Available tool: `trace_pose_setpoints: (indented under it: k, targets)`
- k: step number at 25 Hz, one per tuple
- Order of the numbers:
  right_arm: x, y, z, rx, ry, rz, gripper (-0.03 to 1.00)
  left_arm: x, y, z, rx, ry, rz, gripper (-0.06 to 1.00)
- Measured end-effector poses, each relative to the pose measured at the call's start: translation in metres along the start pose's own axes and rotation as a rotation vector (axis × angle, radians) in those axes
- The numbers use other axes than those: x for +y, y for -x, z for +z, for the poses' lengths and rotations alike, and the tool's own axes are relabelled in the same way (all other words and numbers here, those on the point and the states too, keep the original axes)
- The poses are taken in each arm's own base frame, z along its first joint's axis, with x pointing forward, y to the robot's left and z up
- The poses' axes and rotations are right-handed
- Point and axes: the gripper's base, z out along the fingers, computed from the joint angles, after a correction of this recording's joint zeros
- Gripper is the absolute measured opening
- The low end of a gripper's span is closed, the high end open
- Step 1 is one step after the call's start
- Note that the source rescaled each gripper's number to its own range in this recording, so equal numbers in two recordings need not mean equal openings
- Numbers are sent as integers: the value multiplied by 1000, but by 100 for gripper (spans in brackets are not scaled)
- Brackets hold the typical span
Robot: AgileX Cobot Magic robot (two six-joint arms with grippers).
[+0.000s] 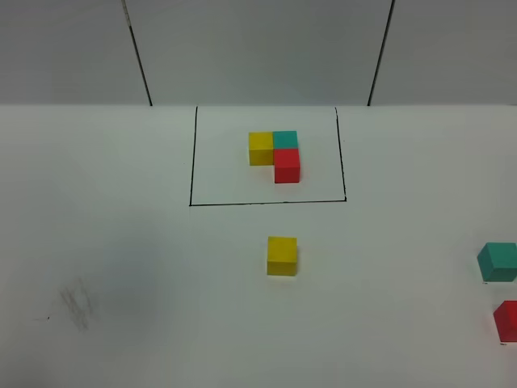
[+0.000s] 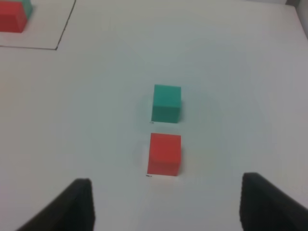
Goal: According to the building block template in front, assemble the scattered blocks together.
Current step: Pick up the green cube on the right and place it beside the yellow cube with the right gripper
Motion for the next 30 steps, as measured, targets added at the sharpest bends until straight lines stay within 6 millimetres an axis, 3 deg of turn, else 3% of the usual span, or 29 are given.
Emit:
trace_pose_setpoints:
  k: [3,6,13,18,30]
  targets:
    - [0,0,0,0,0,0,48,16,-15,-34,-52,14,-7,86]
    - [0,0,0,0,0,0,48,26,-42,-64,-77,15,-5,86]
    - [0,0,0,0,0,0,48,22,-116,-108,-106,-104,-16,86]
    - [0,0,0,0,0,0,48,5,-157,-115,-73,-186,-47,86]
    - [0,0,0,0,0,0,48,-41,-233,-120,52,-119,-184,86]
